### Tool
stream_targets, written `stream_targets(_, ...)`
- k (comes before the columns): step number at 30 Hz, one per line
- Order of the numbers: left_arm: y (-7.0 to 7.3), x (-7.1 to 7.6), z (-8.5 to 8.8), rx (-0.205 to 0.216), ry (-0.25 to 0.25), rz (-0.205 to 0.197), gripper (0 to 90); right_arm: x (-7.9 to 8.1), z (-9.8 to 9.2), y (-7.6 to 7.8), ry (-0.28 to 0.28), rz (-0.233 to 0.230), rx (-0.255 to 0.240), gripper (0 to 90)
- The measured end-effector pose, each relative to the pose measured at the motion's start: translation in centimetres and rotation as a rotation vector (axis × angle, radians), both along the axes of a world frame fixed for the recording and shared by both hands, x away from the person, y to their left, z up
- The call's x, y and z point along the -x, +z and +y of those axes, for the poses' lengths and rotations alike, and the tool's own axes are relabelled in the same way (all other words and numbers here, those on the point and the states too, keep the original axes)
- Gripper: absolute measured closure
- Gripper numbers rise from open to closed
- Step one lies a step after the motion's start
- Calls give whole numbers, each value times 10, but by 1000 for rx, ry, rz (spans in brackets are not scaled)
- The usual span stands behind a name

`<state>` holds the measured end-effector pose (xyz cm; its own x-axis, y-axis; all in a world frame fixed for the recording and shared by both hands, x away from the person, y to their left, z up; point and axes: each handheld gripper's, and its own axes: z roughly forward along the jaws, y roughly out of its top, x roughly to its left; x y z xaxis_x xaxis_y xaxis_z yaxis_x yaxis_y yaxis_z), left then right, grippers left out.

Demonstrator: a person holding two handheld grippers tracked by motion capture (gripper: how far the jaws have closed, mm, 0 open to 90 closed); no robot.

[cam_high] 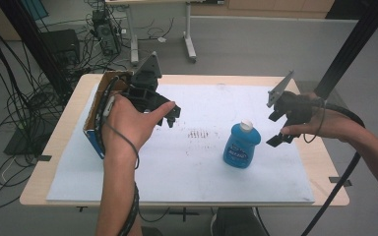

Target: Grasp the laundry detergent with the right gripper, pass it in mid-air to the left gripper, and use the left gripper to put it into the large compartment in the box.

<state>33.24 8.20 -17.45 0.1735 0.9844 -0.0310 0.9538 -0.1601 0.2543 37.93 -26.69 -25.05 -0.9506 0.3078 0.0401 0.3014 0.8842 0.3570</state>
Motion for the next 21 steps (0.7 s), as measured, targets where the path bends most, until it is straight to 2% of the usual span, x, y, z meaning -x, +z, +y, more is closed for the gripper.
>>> stream_targets(11,-2,-1,-2,-4,-3,7,48,6,-5,-25,-51,-4,-86,49)
stream_targets(21,-3,0,0,-10,6,12,48,11,-6,-45,-80,-35,-140,45)
